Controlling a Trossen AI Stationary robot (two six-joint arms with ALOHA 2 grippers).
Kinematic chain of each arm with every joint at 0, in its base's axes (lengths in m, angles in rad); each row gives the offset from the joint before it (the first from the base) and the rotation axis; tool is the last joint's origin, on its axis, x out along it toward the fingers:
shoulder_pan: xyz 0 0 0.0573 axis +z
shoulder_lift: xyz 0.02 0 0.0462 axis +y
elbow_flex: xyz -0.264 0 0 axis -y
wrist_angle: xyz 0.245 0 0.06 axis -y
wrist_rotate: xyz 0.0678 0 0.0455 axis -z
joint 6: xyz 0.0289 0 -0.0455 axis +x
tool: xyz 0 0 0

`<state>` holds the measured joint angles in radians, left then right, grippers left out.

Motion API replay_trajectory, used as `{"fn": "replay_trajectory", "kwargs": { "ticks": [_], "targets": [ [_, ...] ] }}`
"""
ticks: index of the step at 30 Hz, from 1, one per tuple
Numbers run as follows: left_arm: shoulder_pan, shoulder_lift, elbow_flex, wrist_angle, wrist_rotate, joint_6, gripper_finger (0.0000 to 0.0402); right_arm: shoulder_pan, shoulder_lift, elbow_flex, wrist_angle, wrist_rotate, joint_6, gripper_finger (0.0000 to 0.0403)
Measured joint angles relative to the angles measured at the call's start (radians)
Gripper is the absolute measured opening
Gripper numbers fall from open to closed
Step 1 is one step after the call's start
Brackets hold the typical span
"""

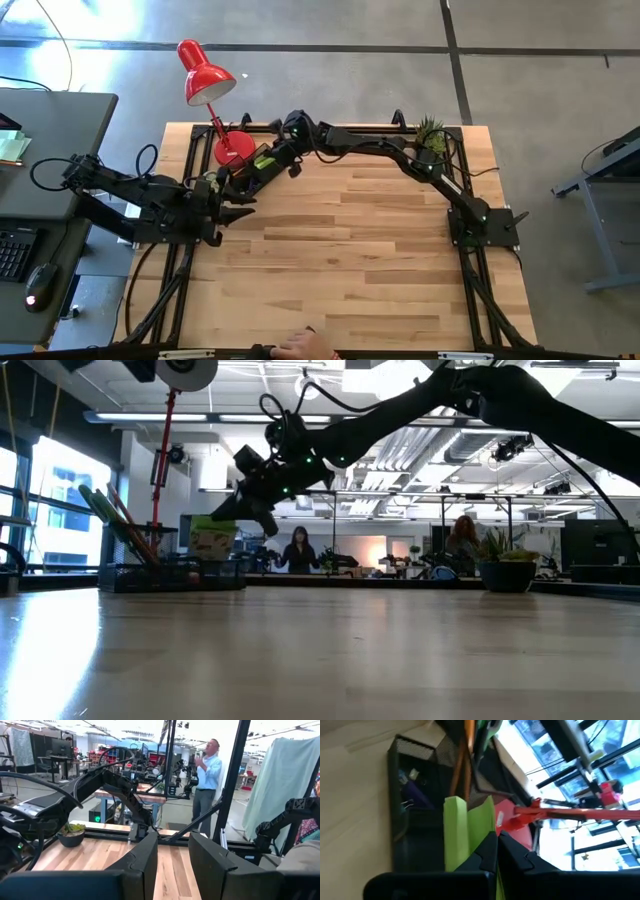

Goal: Pick and place office supplies into organizer
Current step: Put the green sticky notes into the desk organizer, then adjust the green sticky notes in the desk organizer

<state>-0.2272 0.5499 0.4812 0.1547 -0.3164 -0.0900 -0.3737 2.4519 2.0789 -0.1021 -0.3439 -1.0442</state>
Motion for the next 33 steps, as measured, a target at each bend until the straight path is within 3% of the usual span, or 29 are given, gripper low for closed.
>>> {"fn": "replay_trajectory", "kwargs": {
  "ticks": [13,25,33],
  "targets": [
    [0.0,0.0,0.0,0.0,0.0,0.006,0.0097,0.002,0.013,0.0,0.018,0.022,-0.011,0.0005],
    [0.0,0.0,0.0,-0.016,0.001,0.006,0.0097,0.006,0.012,0.0,-0.007,0.034,0.008,0.0096],
    [0.0,0.0,0.0,-0.017,0.002,0.006,0.0097,0.008,0.011,0.0,-0.027,0.059,0.025,0.0119]
  ]
}}
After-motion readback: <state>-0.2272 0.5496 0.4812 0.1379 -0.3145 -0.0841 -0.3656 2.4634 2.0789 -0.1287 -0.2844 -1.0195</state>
